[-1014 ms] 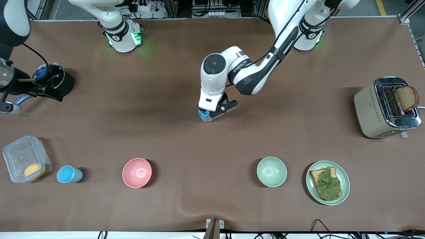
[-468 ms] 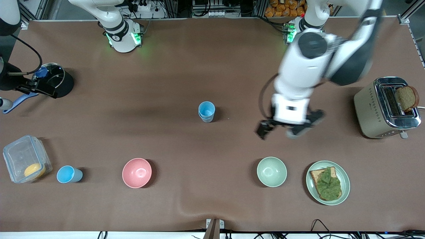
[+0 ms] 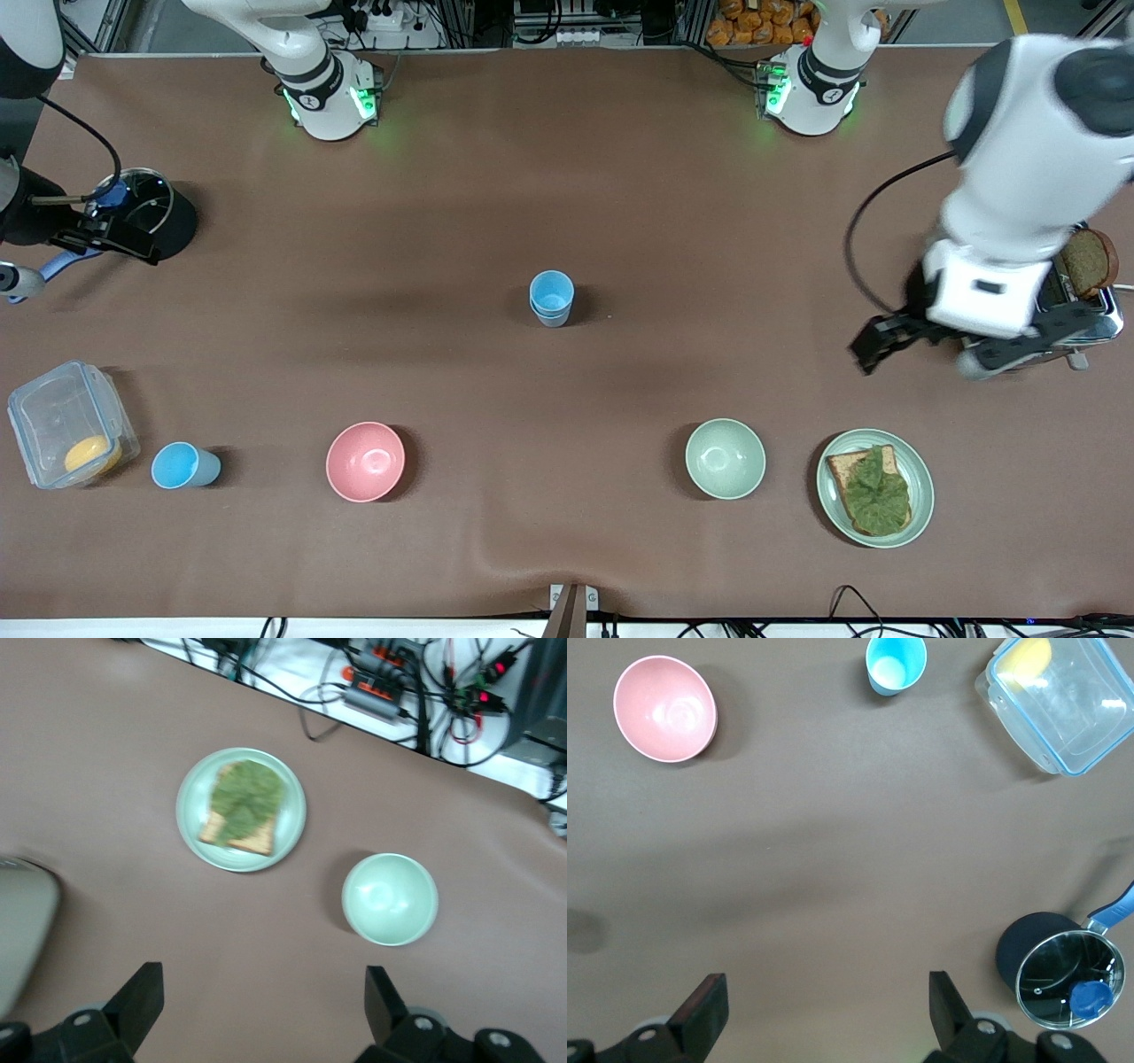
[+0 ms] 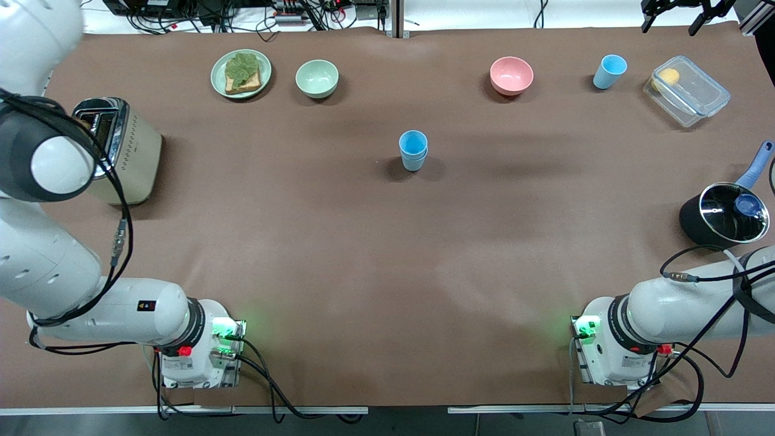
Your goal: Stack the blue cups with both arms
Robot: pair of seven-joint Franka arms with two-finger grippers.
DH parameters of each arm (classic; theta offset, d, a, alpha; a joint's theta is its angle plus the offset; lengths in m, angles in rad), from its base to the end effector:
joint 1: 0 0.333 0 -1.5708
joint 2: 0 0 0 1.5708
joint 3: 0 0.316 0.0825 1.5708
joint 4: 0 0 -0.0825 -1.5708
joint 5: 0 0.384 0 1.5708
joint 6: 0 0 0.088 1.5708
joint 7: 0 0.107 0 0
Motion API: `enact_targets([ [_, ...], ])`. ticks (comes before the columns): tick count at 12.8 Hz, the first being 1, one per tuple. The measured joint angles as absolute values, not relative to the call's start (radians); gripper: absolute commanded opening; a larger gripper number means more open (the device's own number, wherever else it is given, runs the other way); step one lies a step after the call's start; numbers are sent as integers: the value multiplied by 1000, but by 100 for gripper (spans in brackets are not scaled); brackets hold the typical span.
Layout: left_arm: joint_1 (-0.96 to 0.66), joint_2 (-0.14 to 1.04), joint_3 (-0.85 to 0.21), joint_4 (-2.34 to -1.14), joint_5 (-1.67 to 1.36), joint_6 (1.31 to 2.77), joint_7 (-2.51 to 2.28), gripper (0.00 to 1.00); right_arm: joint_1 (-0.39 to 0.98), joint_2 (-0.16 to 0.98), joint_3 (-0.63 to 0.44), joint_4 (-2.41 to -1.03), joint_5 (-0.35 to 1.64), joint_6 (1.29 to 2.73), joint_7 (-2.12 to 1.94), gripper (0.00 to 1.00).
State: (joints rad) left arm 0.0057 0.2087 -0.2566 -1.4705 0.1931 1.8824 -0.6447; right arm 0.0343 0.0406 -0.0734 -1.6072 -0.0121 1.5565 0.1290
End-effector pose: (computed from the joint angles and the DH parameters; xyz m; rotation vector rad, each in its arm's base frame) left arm 0.6305 -0.1296 0.5830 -3.0334 -0.5595 -0.3853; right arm 0.5619 -0.0225 0.5836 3.1083 -0.2614 -0.1411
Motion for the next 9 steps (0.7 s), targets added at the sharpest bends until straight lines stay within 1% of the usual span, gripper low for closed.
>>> enact_targets([
  [3, 64, 146, -251, -1466, 149, 1802, -437, 100, 34, 42, -73, -1607, -12, 1556, 139, 100],
  [5, 64, 100, -217, -1466, 116, 1716, -312, 100, 34, 43, -71, -1606, -12, 1555, 143, 100],
  [9, 64, 19, -145, -1468, 25, 1557, -260, 100, 34, 43, -69, -1605, -12, 1554, 147, 100],
])
